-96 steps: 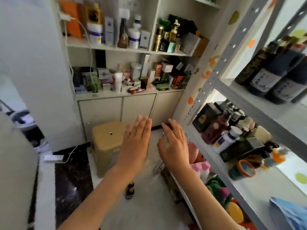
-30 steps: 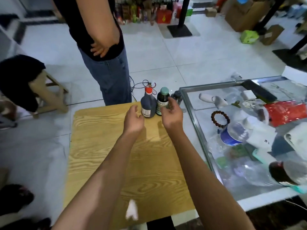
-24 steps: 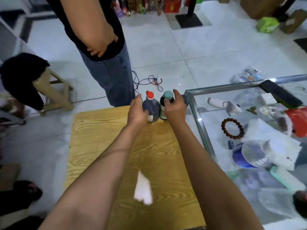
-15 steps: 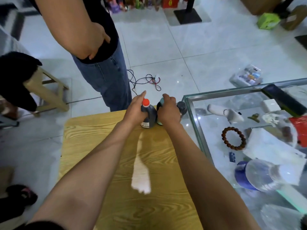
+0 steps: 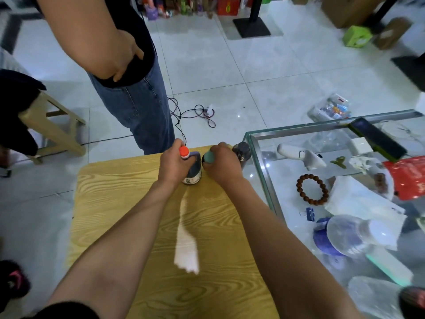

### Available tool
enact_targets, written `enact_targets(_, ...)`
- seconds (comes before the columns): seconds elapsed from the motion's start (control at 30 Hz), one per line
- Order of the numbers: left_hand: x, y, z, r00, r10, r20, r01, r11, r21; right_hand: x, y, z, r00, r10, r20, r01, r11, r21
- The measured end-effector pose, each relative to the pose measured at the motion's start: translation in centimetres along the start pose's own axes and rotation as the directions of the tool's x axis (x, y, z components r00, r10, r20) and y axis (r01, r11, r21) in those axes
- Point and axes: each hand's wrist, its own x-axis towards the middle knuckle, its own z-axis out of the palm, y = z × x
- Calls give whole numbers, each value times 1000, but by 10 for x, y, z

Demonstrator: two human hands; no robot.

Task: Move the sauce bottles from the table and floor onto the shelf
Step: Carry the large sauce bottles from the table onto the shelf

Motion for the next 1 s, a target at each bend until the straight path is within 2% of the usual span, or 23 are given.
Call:
enact_targets(0.27, -72, 5, -25, 1000, 22, -9, -22, 998, -54, -64, 5, 6, 986, 126, -111, -99, 969, 226)
enact_targets(0.43, -153, 22, -60, 997, 62, -49, -70, 980, -184, -137, -30, -34, 976, 100, -193, -40, 954, 297)
enact_targets(0.53, -198, 37, -82, 995, 84, -59, -97, 961, -260, -198, -49, -56, 955, 167, -246, -88, 949, 302)
enact_targets(0.7, -267, 63, -108, 972, 233, -26, -226, 906, -359, -291, -55, -67, 859, 307, -409, -123, 900, 419)
enact_targets(0.87, -332, 105, -125, 911, 411, -1, -376, 831, -410, -387, -49, -89, 754, 416, -508, -133, 855, 501)
enact_targets(1.0, -386, 144, -124, 860, 508, 42, -436, 777, -454, -459, -34, -118, 658, 477, -582, -122, 831, 543)
